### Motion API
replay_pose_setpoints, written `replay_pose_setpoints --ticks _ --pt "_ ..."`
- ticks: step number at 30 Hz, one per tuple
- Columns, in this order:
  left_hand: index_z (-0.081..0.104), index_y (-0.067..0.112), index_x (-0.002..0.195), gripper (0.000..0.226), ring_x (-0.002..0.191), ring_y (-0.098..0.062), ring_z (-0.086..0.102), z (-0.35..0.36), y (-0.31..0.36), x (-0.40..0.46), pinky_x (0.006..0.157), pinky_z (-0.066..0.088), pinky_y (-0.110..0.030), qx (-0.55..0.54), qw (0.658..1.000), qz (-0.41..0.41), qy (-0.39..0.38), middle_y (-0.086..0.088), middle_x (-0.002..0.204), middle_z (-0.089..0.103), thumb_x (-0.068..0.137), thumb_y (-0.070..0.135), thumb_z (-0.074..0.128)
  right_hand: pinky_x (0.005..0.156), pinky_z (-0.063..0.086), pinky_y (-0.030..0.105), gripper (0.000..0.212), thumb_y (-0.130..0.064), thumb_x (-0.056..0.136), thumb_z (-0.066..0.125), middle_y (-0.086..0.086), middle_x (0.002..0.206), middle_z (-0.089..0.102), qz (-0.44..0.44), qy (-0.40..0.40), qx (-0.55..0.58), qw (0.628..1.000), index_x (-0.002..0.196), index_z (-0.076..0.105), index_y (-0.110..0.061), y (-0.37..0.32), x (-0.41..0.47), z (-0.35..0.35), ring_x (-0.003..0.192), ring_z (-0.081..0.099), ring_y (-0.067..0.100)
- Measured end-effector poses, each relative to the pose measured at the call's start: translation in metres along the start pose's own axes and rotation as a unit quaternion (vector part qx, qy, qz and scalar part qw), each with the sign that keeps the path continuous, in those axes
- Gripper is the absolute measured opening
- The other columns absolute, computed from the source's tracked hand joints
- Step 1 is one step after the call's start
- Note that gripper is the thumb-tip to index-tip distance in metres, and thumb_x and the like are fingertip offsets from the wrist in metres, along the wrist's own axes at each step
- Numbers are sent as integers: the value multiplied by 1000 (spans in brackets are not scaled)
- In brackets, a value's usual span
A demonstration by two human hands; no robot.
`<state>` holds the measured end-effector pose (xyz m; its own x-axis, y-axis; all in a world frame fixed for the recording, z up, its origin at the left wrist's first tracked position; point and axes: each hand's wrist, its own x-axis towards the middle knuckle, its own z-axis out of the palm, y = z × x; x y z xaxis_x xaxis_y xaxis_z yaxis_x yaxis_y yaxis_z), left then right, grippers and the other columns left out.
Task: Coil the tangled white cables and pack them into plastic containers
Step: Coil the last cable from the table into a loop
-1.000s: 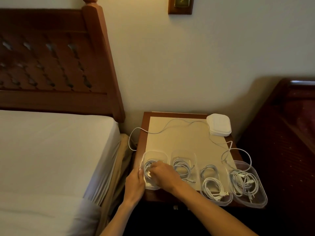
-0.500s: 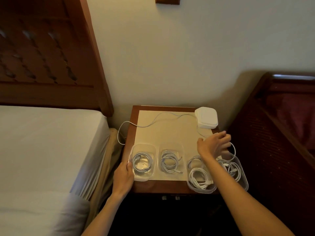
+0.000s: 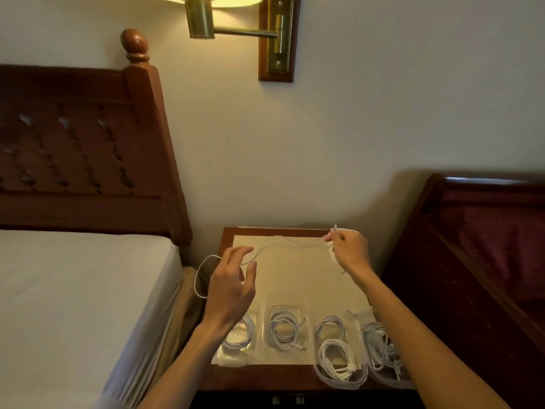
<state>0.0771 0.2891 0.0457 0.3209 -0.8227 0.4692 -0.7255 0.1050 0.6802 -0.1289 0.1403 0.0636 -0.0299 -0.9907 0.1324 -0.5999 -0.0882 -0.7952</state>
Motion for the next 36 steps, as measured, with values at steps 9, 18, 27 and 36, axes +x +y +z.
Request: replay_pose_setpoints --ticks 9,18,27,36 --pt "37 18 147 75 94 -13 66 -2 98 122 72 59 -24 -138 953 207 -173 1 140 47 84 -21 52 58 39 25 41 -23 103 42 -9 59 53 -264 -117 -1 957 70 64 -13 -105 -2 -64 50 46 3" --pt "73 4 93 9 81 -15 66 -64 117 168 73 55 -29 26 914 402 -38 -6 91 69 89 5 65 55 36 15 34 -23 103 41 -11 60 49 -351 -134 23 927 73 55 -29 -104 7 -95 55 44 3" --pt "74 3 95 10 80 -19 67 -143 81 178 72 55 -31 85 941 286 159 -8 91 71 85 4 70 55 37 19 31 -19 104 41 -7 60 46 -291 -150 13 945 81 62 -20 -85 14 -113 54 41 2" --pt "33 32 145 65 126 -17 44 -120 124 153 105 41 -37 162 965 148 -145 5 141 46 89 35 66 47 33 15 37 -23 105 36 -11 54 45 -292 -208 94 929 78 62 -18 -165 -23 -102 45 39 1"
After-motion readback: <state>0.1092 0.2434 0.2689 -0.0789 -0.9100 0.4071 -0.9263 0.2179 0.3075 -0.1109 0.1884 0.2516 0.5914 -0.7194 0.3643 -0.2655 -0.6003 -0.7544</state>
